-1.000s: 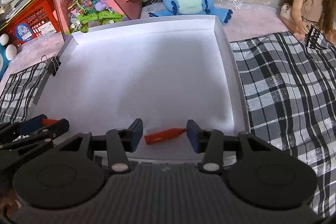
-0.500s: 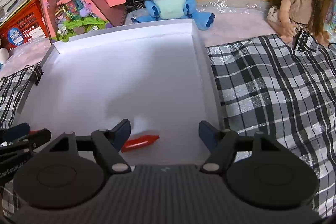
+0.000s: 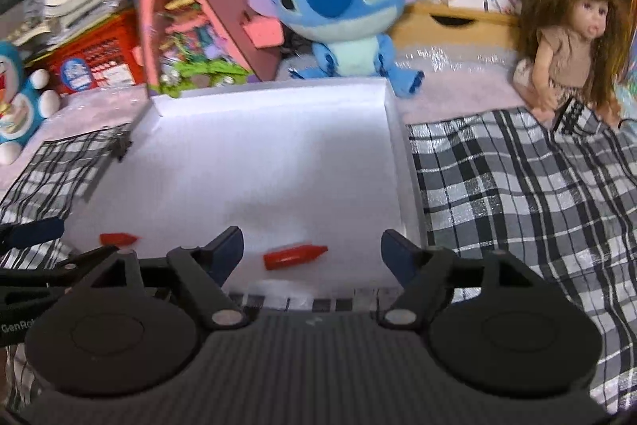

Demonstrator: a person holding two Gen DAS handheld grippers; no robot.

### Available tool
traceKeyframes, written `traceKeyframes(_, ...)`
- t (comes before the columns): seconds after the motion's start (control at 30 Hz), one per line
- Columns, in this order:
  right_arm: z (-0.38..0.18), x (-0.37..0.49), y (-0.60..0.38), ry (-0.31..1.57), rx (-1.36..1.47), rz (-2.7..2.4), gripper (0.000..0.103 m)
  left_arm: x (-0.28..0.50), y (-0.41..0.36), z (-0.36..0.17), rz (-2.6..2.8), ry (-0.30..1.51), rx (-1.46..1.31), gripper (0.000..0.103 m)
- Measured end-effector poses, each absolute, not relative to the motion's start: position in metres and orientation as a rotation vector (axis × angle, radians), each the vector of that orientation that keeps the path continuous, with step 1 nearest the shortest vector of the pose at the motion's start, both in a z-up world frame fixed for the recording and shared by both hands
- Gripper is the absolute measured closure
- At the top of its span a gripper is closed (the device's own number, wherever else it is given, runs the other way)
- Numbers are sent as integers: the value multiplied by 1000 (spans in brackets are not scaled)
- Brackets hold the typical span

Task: Organize rigid objects
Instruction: 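Move both grippers back over the table toward the brown balls and black caps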

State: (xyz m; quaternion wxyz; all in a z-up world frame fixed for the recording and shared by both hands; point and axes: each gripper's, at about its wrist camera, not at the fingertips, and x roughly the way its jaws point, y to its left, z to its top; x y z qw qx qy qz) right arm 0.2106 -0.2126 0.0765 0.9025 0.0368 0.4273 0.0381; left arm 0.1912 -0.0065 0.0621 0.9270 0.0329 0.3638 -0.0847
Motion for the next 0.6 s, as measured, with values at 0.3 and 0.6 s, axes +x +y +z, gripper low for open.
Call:
traceKeyframes(0.3, 90, 153, -215, 769, 54, 149, 14, 126, -2, 72, -204, 642, 46, 21)
traceKeyframes(0.6, 86, 102, -216, 682, 23, 177, 11, 72, -1, 68, -210, 590, 19, 20)
